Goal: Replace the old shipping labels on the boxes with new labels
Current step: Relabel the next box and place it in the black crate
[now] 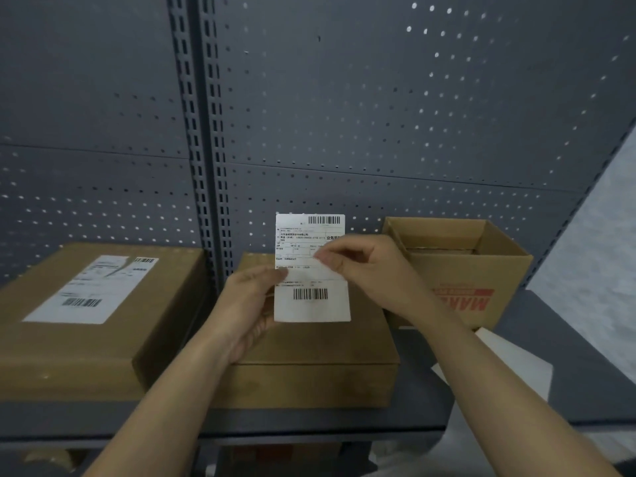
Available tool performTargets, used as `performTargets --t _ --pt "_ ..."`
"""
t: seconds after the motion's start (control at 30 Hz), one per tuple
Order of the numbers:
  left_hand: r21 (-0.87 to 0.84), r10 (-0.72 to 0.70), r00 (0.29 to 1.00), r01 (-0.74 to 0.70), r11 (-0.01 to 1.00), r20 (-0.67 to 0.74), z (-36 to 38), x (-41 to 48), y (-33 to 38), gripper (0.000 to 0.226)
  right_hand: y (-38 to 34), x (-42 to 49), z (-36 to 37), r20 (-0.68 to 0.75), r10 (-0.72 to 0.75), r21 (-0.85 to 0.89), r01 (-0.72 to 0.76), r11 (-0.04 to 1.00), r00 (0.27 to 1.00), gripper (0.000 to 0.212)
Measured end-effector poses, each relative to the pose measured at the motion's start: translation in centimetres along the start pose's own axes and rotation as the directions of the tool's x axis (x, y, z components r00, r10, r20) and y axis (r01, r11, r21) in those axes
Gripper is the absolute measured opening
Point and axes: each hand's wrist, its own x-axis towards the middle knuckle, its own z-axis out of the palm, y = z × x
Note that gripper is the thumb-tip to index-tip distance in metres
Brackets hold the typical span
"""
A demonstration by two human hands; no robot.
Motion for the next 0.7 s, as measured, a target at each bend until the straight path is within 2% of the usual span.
performTargets --t 0.07,0.13,0.27,0.4,0.53,0.7 --pt "0.006 -0.015 1.0 0.015 1.0 0.013 -0.5 0.3 0.0 0.022 0.9 0.2 -0.3 -0.185 0.043 -0.029 -0.049 0.998 0.982 0.01" --pt "0.003 -0.023 0.999 0.023 1.0 0.022 -0.9 0.5 0.1 0.022 2.0 0.3 -0.5 -0.249 0.144 -0.065 -0.165 0.984 0.958 0.016" --pt "-0.002 -0.039 0.999 0.039 0.999 0.033 -1.5 0.8 0.3 0.022 3.7 0.0 0.3 -0.139 0.349 0.08 -0.341 0.937 0.927 0.027" --pt "0.009 -0.06 0.997 0.059 0.998 0.049 -1.9 1.0 0.2 0.021 4.0 -0.1 1.2 -0.057 0.392 0.248 -0.368 0.896 0.918 0.02" --pt "0.083 -0.055 0.997 0.05 0.995 0.054 -2.2 1.3 -0.1 0.021 3.8 0.0 1.5 -0.076 0.377 0.187 -0.359 0.915 0.923 0.014" --pt "0.306 0.052 0.996 -0.072 0.949 0.073 -2.7 1.6 -0.2 0.02 3.6 0.1 1.4 -0.098 0.384 0.1 -0.374 0.922 0.918 0.016"
